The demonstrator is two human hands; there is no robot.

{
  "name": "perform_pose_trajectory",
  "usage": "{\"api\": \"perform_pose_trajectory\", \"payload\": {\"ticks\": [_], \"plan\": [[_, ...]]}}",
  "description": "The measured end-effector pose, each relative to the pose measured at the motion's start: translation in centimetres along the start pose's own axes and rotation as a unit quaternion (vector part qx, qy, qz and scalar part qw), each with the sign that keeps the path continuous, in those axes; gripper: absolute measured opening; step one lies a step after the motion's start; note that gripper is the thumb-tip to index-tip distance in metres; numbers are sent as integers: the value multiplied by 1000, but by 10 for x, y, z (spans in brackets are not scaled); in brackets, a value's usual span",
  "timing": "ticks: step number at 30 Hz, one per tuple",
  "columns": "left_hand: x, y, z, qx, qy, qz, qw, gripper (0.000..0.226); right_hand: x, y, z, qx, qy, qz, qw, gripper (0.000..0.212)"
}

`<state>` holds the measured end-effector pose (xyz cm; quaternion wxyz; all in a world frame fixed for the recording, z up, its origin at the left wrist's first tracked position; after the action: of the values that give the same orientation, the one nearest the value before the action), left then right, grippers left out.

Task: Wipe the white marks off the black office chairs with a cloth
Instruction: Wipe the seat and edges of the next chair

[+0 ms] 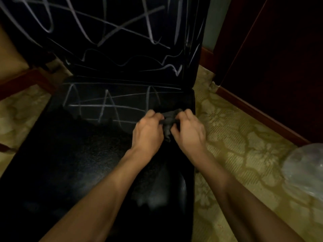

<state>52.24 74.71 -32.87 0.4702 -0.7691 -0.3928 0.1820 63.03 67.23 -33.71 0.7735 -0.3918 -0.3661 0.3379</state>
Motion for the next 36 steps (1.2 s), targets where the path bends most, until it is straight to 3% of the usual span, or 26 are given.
{"api": "perform_pose_trajectory", "payload": {"ticks": [6, 11, 22, 25, 30, 36], "plan": [[-55, -12, -2, -8, 25, 46, 999, 18, -64, -15, 14, 23, -5, 11, 1000, 15], [-110, -13, -7, -24, 27, 93, 995, 25, -120, -23, 14, 112, -3, -9, 994, 16], [-29, 35, -87, -38, 84, 60, 994, 14, -78, -40, -77, 91, 184, -113, 972, 13], [-59, 24, -66, -34, 78, 70, 994, 16, -104, -41, -49, 91, 145, -98, 980, 10], [-113, -6, -22, -53, 43, 75, 995, 22, -124, -31, 5, 78, 34, -2, 996, 22], [-50, -18, 1, -17, -18, 1, 1000, 15, -43, -6, 24, -14, -24, 30, 999, 13]]}}
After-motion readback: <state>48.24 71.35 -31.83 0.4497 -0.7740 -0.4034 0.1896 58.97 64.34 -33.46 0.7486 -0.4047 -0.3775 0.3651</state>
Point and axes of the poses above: each hand's wrist, its own x-axis towards the middle knuckle, its own y-axis out of the palm, z = x × y, the point moved 8 cm from there along x, towards the middle knuckle
